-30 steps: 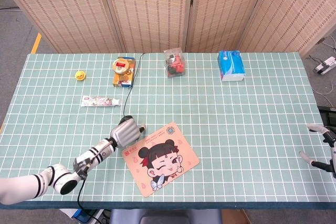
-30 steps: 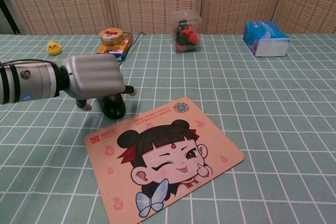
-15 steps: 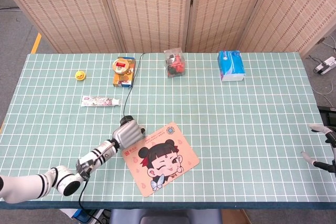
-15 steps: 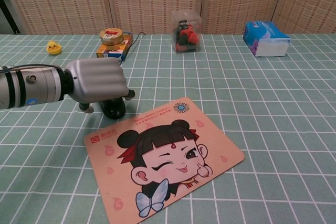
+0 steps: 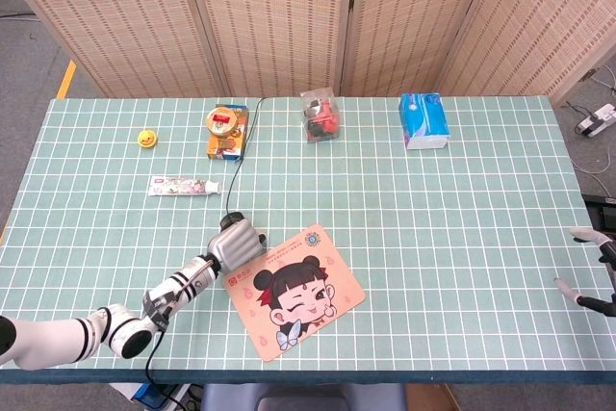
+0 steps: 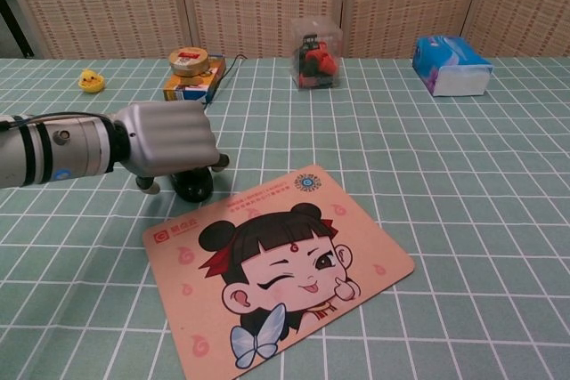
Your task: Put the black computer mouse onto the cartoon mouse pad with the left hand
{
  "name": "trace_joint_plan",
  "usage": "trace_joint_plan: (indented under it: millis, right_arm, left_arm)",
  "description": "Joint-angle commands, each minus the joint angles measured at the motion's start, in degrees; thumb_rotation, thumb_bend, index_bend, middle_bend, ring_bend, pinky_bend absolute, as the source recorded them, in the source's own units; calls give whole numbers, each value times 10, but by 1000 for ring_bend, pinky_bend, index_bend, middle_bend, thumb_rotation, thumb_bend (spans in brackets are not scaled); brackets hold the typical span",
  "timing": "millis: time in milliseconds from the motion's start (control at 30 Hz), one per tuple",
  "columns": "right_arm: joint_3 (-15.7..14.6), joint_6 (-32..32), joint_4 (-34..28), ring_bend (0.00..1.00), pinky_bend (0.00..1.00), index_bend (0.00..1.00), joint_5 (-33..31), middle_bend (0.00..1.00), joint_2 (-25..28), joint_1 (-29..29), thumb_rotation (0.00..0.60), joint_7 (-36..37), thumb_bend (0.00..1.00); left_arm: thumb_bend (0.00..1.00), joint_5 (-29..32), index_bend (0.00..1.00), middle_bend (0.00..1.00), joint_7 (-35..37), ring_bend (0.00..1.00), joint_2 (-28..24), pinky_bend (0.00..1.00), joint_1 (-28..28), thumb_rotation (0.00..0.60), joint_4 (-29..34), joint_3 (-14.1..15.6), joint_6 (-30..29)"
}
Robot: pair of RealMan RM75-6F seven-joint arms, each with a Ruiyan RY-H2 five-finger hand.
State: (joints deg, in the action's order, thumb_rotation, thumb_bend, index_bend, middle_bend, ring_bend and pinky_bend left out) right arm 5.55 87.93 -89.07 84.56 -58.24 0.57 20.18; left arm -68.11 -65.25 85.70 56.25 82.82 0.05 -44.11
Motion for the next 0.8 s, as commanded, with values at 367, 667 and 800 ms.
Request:
trace_joint_plan:
  millis: [367,667,800]
  right_arm:
    - [0,-3,-2,262,413,277,-1,349,0,1,600,-3,18]
    - [1,-4,0,262,413,277,-2,349,1,1,600,1,19]
    - [1,-5,0,262,413,277,-2,349,1,1,600,2,18]
  left_arm:
    - [176,-32,481,900,39,1000,5,1000,5,600,-7,10,-18]
    - [189,-34,497,895,46,1000,9,1000,7,600,-12,14,-20]
    - [188,-37,519,895,54,1000,10,1000,7,600,-12,14,-22]
